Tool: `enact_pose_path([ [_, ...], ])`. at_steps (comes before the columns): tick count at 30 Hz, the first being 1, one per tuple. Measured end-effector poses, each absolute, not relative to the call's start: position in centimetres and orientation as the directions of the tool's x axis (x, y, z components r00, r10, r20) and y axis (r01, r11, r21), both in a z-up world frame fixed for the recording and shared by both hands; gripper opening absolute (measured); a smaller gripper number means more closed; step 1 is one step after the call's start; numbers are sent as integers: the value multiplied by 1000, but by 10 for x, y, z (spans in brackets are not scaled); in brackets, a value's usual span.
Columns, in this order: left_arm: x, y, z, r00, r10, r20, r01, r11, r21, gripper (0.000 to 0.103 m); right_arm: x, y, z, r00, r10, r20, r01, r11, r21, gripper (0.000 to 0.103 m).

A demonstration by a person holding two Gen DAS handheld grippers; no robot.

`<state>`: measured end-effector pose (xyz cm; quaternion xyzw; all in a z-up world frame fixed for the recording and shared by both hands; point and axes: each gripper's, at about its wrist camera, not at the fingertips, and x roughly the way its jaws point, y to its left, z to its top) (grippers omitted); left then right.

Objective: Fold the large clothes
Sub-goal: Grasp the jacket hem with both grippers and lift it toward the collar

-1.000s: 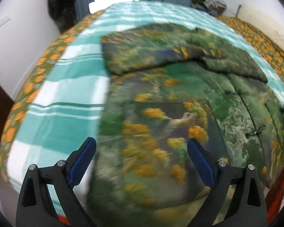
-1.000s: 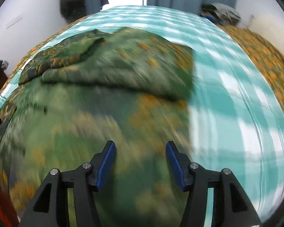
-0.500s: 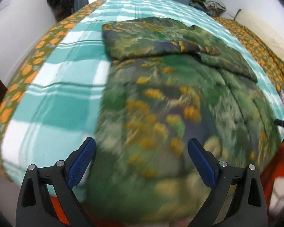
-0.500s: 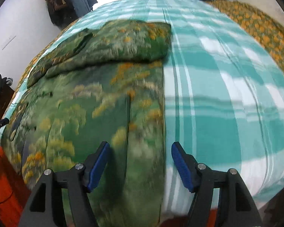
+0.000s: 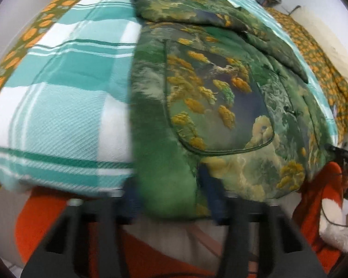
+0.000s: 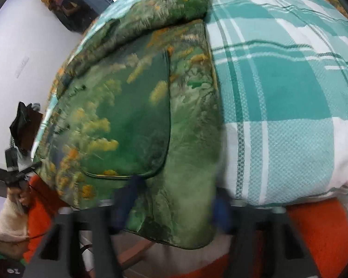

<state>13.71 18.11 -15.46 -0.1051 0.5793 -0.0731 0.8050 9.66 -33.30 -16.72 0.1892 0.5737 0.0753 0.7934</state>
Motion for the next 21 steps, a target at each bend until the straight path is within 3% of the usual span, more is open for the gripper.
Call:
enact_pose_path([
  [2,135,186,-147,317,-247,-916,-30,962,-270,18,95,-332,-152,348,333,-876,81,920,382,15],
  [5,135,181,-135,330,-228,-916,-15,969,-247,11,95,-328,-132,370,331,-868,47,926,373,13],
  [9,134,170,-129,351,-188,-917,22,981,-192,9,94,-327,-124,379,314,-871,14,939,344,13],
  [21,109,180,-119,343,-228,-911,38,973,-229,6,72,-334,-123,366,358,-859,29,918,395,11],
])
